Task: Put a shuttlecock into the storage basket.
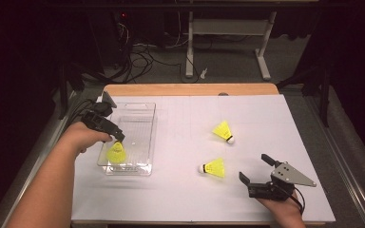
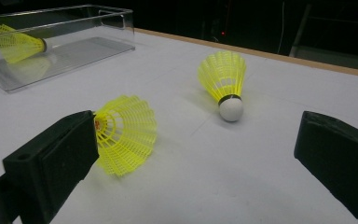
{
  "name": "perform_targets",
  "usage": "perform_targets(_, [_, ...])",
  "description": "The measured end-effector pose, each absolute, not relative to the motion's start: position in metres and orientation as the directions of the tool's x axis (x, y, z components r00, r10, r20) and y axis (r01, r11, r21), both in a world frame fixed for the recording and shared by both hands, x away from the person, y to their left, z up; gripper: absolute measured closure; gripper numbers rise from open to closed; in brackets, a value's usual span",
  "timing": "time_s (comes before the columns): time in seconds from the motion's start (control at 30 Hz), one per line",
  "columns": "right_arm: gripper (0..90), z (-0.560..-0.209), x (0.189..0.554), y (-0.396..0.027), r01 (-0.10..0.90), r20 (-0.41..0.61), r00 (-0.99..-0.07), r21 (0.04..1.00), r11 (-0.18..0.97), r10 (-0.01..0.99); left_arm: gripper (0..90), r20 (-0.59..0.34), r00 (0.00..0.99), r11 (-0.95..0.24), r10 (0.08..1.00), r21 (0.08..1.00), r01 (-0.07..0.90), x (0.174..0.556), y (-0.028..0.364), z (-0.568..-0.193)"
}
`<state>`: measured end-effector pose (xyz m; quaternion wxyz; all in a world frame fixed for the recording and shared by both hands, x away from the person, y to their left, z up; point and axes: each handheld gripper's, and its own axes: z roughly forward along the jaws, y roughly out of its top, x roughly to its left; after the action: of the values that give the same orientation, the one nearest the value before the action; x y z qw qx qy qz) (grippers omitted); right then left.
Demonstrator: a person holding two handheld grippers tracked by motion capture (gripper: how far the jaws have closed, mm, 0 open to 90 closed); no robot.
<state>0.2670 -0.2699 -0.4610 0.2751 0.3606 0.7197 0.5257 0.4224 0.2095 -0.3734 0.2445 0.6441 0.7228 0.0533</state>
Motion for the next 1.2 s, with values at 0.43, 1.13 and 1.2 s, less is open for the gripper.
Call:
perform_targets(0.43, [0.2, -0.461, 0.267, -0.27, 0.229, -0.02, -0.589, 0.955, 0.19, 0.808, 0.6, -0.295, -0.017, 0.124, 0.955, 0.347, 0.93, 0.417, 0.197, -0.375])
perform_targets(1.13, [0.2, -0.461, 0.268, -0.269, 0.232, -0.013, -0.586, 0.955, 0.184, 0.81, 1.6, -0.294, 0.042, 0.069, 0.955, 0.357, 0.931, 0.401, 0.178, -0.372])
perform_targets(1.2, [0.2, -0.461, 0.269, -0.269, 0.234, -0.009, -0.585, 0.955, 0.18, 0.811, 2.0, -0.29, 0.059, 0.05, 0.955, 0.354, 0.934, 0.399, 0.175, -0.373])
